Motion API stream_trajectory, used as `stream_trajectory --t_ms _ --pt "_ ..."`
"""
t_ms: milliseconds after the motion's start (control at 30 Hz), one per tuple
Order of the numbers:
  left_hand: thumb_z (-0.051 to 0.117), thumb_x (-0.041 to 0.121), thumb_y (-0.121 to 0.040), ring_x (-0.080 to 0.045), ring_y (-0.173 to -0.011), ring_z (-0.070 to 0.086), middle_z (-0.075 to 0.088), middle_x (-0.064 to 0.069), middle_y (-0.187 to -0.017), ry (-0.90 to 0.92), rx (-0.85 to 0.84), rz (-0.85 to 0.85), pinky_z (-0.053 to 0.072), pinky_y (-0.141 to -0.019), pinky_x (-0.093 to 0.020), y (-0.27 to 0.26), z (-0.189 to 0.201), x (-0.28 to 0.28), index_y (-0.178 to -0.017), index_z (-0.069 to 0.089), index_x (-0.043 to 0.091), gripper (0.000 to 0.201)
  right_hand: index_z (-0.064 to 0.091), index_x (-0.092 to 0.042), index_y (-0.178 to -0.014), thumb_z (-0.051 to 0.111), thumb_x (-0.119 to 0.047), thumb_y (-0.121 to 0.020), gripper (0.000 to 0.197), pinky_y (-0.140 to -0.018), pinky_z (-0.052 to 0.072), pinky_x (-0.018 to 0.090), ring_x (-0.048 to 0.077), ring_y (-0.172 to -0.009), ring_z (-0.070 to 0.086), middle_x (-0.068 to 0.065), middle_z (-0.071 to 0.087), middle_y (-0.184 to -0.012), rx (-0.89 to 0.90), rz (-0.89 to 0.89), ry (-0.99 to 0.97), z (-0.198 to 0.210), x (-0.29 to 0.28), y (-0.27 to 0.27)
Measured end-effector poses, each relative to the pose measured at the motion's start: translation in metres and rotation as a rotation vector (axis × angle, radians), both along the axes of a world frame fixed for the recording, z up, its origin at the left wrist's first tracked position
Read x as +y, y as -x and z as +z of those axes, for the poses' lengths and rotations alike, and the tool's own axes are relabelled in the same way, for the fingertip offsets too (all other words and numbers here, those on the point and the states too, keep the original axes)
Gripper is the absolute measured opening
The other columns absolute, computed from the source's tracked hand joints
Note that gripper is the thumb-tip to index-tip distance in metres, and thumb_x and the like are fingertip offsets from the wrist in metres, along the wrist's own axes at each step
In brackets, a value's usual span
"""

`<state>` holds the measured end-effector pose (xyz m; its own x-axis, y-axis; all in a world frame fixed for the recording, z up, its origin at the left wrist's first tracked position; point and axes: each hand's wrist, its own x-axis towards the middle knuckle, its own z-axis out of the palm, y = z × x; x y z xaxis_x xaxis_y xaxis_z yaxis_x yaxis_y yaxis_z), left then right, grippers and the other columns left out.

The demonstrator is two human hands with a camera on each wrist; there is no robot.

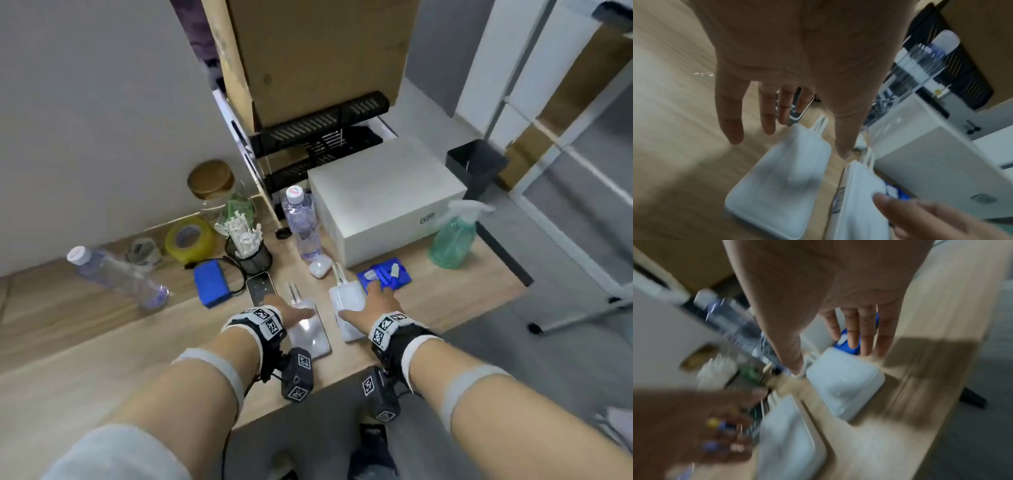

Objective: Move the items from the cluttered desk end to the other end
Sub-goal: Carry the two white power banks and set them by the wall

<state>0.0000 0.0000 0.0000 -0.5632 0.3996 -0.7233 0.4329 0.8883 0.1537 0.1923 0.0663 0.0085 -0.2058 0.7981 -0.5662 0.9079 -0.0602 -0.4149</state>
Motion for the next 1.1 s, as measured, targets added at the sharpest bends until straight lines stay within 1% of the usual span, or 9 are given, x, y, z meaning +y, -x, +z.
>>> stream_trajectory --t_ms 67,200,367,500,600,700,833,1000,1100 --pt "0.07 0.083 -0.051 -0.033 -0.127 0.056 0.052 -0.018 -0.145 0.03 -0.006 -0.012 0.049 -0.104 -0.042 -0.011 0.006 0.002 -0.145 0.041 0.001 0.129 0.027 -0.014 -0.144 0.071 -0.066 -0.068 0.103 -0.098 0.046 0.04 0.035 -0.126 0.05 0.014 0.039 -0.143 -0.088 0.107 -0.044 -0.006 0.0 0.01" --pt "0.073 0.074 -0.063 -0.042 -0.141 0.036 0.022 -0.025 -0.159 0.026 -0.021 0.045 0.036 -0.113 -0.047 -0.033 -0.002 -0.003 -0.154 -0.01 0.003 0.142 0.026 -0.011 -0.14 0.071 -0.075 -0.064 0.109 -0.093 0.047 0.041 0.033 -0.126 0.048 0.013 0.038 -0.14 -0.169 0.172 -0.113 -0.019 -0.004 0.022" --pt "0.08 0.057 -0.063 -0.039 -0.125 0.051 0.041 -0.017 -0.141 -0.057 0.016 0.014 0.047 -0.102 -0.046 -0.037 -0.014 -0.011 -0.146 0.014 0.014 0.114 0.03 -0.007 -0.133 0.078 -0.056 -0.066 0.096 -0.09 0.049 0.041 0.032 -0.124 0.048 0.013 0.041 -0.137 -0.244 0.235 -0.144 -0.029 0.0 0.032" --pt "0.077 0.058 -0.058 -0.034 -0.116 0.057 0.049 -0.009 -0.131 -0.106 0.024 0.0 0.051 -0.095 -0.046 -0.024 -0.014 -0.034 -0.141 0.019 0.017 0.109 0.031 -0.005 -0.134 0.073 -0.056 -0.069 0.093 -0.089 0.05 0.039 0.031 -0.119 0.053 0.012 0.042 -0.135 -0.173 0.171 -0.087 -0.025 -0.005 0.04" --pt "0.076 0.056 -0.062 -0.029 -0.104 0.062 0.056 -0.005 -0.118 -0.189 -0.115 0.096 0.055 -0.088 -0.04 0.003 -0.005 -0.07 -0.142 0.018 0.018 0.106 0.031 -0.005 -0.135 0.069 -0.057 -0.073 0.089 -0.086 0.048 0.037 0.032 -0.115 0.056 0.012 0.043 -0.134 -0.092 0.157 -0.062 -0.014 -0.024 0.055" --pt "0.076 0.054 -0.063 -0.028 -0.096 0.065 0.057 -0.003 -0.107 -0.264 -0.23 0.229 0.059 -0.083 -0.045 0.041 0.013 -0.115 -0.13 0.027 0.018 0.091 0.034 -0.007 -0.134 0.07 -0.053 -0.073 0.084 -0.089 0.051 0.041 0.035 -0.111 0.058 0.011 0.044 -0.131 0.011 0.164 -0.088 0.005 -0.057 0.083" --pt "0.078 0.047 -0.066 -0.029 -0.097 0.064 0.056 -0.008 -0.114 -0.411 -0.231 0.402 0.059 -0.078 -0.043 0.1 0.041 -0.182 -0.129 0.028 0.017 0.086 0.037 -0.008 -0.133 0.073 -0.051 -0.072 0.082 -0.086 0.05 0.038 0.035 -0.108 0.059 0.01 0.047 -0.128 0.109 0.208 -0.085 0.024 -0.115 0.132" --pt "0.079 0.043 -0.055 -0.028 -0.091 0.065 0.059 -0.007 -0.106 -0.611 -0.129 0.551 0.06 -0.079 -0.039 0.184 0.069 -0.291 -0.132 0.026 0.019 0.096 0.052 -0.016 -0.119 0.074 -0.057 -0.045 0.088 -0.076 0.06 0.038 0.024 -0.091 0.068 0.006 0.065 -0.109 0.236 0.294 0.1 0.029 -0.195 0.224" --pt "0.083 0.039 -0.057 -0.028 -0.09 0.065 0.057 -0.005 -0.103 -0.716 -0.124 0.63 0.06 -0.077 -0.04 0.244 0.089 -0.386 -0.126 0.029 0.022 0.089 0.05 -0.017 -0.12 0.08 -0.046 -0.053 0.079 -0.07 0.061 0.036 0.023 -0.089 0.07 0.006 0.067 -0.104 0.293 0.311 0.222 0.05 -0.267 0.288"
